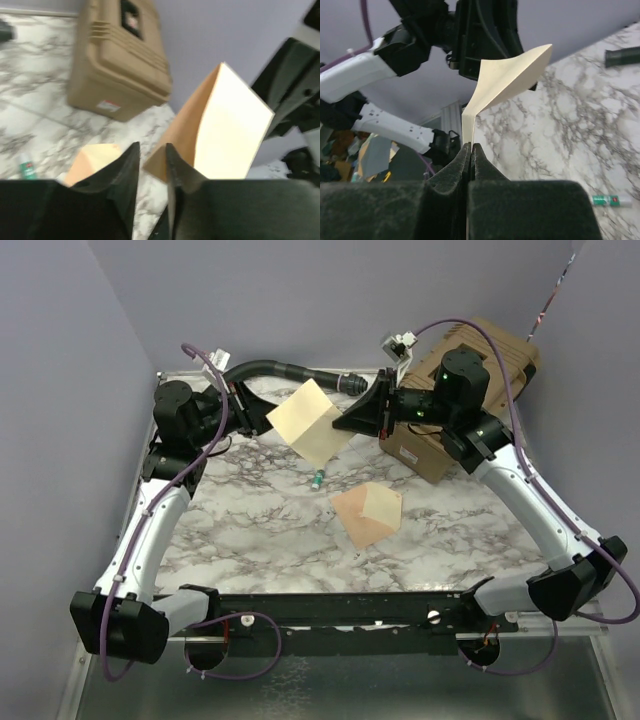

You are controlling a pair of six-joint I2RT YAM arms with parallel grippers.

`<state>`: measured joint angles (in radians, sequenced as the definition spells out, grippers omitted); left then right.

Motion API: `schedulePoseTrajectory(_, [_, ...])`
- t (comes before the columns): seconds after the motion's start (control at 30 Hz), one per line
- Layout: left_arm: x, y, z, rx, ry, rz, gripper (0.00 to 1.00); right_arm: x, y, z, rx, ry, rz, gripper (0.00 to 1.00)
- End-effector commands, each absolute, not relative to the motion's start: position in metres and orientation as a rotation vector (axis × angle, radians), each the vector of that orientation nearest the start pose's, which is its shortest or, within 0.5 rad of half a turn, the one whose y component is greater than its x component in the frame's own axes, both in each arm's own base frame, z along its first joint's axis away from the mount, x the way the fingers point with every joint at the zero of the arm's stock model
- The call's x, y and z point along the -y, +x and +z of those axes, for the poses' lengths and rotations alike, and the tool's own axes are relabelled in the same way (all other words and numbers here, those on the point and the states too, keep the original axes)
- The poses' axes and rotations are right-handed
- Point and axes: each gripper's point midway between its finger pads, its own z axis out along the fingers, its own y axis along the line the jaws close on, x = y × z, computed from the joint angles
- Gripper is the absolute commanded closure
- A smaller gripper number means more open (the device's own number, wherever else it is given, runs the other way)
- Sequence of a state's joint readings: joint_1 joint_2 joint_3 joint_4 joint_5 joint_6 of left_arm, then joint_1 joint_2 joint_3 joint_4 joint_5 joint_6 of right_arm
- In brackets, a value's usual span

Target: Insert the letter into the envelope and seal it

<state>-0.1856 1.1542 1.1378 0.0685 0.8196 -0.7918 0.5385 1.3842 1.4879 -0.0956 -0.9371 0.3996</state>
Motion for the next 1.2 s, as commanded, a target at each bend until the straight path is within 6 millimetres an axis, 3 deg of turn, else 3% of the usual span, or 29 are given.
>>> schedulePoseTrajectory(0.0, [0.174, 0.318, 0.354, -1.818, 0.202, -1.083, 0.64, -0.305, 0.274, 0.400, -1.668, -0.724, 1.199, 1.00])
schedulePoseTrajectory(0.2, [0.164, 0.315, 0.343, -1.836, 0.266, -1.043, 0.47, -0.301, 0.271, 0.393, -1.699, -0.699, 1.197, 1.00])
schedulePoseTrajectory(0.43, [0.119, 0.341, 0.339, -1.837, 0.057, -0.730, 0.40, -0.293, 0.287, 0.379, -1.807, -0.620, 1.094, 1.00])
schedulePoseTrajectory(0.5, [0.128, 0.335, 0.345, -1.811, 0.113, -0.782, 0.33, -0.296, 0.286, 0.371, -1.830, -0.644, 1.112, 1.00])
schedulePoseTrajectory(0.57, [0.150, 0.322, 0.356, -1.769, 0.217, -0.922, 0.24, -0.302, 0.281, 0.368, -1.829, -0.695, 1.160, 1.00])
schedulePoseTrajectory(0.77, [0.202, 0.275, 0.384, -1.632, 0.463, -1.186, 0.01, -0.320, 0.253, 0.381, -1.721, -0.894, 1.365, 1.00])
schedulePoseTrajectory(0.97, [0.231, 0.243, 0.395, -1.537, 0.588, -1.353, 0.02, -0.328, 0.236, 0.396, -1.639, -0.981, 1.523, 1.00])
schedulePoseTrajectory(1.17, [0.245, 0.241, 0.378, -1.579, 0.590, -1.425, 0.30, -0.331, 0.236, 0.401, -1.612, -0.989, 1.558, 1.00])
